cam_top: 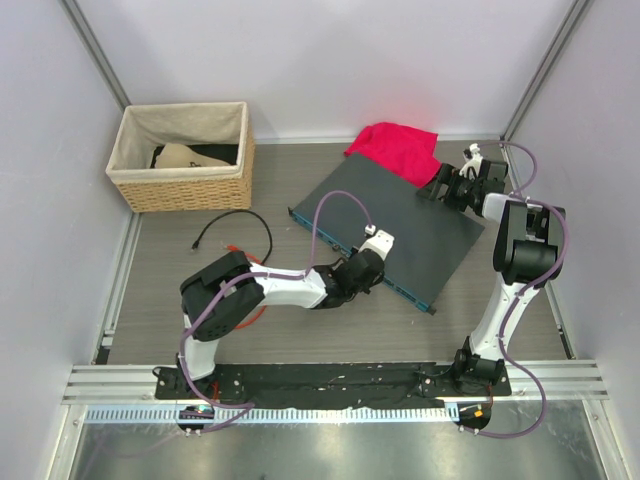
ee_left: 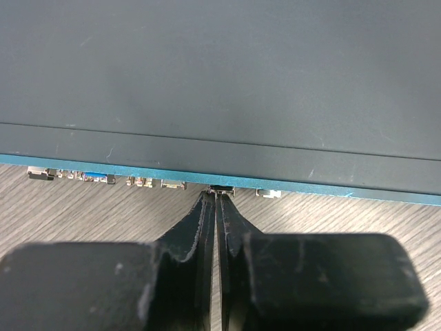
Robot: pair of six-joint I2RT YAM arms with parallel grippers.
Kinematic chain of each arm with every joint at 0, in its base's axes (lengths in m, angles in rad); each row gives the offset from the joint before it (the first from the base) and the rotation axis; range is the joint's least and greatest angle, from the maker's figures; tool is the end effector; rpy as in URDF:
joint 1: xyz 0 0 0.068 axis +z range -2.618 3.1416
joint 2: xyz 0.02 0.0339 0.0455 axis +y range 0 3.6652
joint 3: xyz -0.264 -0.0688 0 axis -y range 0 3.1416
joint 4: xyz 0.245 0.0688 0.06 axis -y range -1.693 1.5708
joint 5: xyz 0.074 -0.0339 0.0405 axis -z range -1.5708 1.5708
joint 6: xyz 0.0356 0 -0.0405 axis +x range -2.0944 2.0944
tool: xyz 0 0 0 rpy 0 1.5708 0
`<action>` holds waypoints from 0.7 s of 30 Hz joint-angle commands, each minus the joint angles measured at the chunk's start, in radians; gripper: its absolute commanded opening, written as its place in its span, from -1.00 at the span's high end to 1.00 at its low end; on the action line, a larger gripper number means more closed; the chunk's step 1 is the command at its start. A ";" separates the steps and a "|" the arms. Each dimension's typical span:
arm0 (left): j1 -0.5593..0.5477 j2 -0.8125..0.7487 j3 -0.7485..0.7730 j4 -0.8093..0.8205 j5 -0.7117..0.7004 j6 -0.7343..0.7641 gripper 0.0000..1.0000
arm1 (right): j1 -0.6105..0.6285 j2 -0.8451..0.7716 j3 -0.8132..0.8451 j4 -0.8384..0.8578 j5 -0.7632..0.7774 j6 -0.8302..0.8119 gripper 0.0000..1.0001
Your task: Insert the plug into the switch port
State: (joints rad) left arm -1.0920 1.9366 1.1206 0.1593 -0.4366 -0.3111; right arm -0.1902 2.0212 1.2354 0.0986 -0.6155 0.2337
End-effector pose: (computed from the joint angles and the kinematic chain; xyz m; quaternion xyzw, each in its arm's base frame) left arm 0.2023 -0.3571 0.1578 0.2451 0.8465 -0.1296 0.4545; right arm 0.4263 -0.0612 0.1549 0.0546 0.8695 0.2826 0.4014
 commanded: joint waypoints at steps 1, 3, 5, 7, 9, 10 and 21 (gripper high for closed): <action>0.046 0.021 0.110 0.399 -0.060 -0.019 0.81 | 0.009 0.014 0.019 -0.071 -0.053 0.000 -0.86; 0.046 0.019 0.093 0.398 -0.054 -0.022 0.76 | 0.009 0.019 0.025 -0.088 -0.053 -0.007 -0.87; 0.046 0.007 0.073 0.395 -0.050 -0.035 0.74 | 0.009 0.019 0.033 -0.092 -0.046 -0.019 -0.87; 0.046 -0.013 0.032 0.385 -0.028 -0.039 0.67 | 0.011 0.008 0.026 -0.092 0.009 -0.030 -0.86; 0.046 -0.063 -0.036 0.355 -0.007 -0.051 0.56 | 0.011 -0.010 0.016 -0.119 0.054 -0.040 -0.87; 0.046 -0.085 -0.060 0.329 -0.001 -0.055 0.51 | 0.009 -0.016 0.010 -0.117 0.066 -0.042 -0.87; 0.053 -0.555 -0.306 -0.102 -0.054 -0.094 -0.33 | 0.009 -0.145 -0.072 -0.066 0.246 -0.050 -0.89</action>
State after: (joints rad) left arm -1.0431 1.5398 0.8246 0.2302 -0.4278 -0.3870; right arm -0.1917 1.9980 1.2240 0.0795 -0.4706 0.1810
